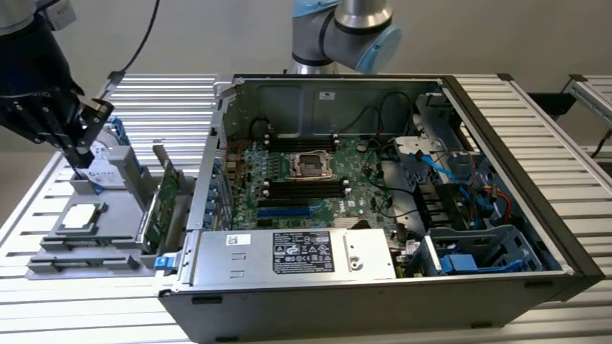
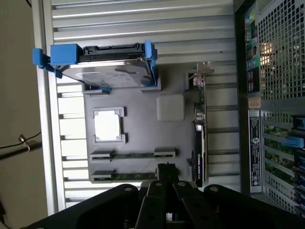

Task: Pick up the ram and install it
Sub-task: 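Reach for the ram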

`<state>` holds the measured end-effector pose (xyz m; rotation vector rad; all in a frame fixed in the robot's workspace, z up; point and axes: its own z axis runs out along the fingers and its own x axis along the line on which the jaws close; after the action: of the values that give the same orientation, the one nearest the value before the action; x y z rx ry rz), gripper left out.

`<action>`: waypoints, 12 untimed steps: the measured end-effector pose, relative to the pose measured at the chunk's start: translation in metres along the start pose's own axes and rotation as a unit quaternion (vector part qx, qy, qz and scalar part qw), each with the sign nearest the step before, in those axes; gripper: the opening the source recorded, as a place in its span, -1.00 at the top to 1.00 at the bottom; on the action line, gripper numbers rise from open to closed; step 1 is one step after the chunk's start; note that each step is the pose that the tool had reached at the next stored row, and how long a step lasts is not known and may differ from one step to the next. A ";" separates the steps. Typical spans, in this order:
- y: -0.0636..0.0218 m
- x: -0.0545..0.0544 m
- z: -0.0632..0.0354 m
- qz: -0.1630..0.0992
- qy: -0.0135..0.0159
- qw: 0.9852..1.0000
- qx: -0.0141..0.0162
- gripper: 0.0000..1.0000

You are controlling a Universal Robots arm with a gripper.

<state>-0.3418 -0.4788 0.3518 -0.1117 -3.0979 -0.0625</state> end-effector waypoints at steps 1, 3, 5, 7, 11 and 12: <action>-0.0017 0.001 0.0007 0.000 0.000 1.000 0.000 0.79; -0.0052 0.005 0.0022 0.000 0.001 1.000 0.000 0.79; -0.0085 0.007 0.0035 0.000 0.002 1.000 0.000 0.79; -0.0119 0.010 0.0049 0.000 0.003 1.000 0.000 0.79; -0.0178 0.014 0.0060 0.000 0.003 1.000 0.000 0.79; -0.0177 0.014 0.0060 0.000 0.004 1.000 0.000 0.79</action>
<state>-0.3572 -0.4953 0.3457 -0.1117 -3.0909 -0.0636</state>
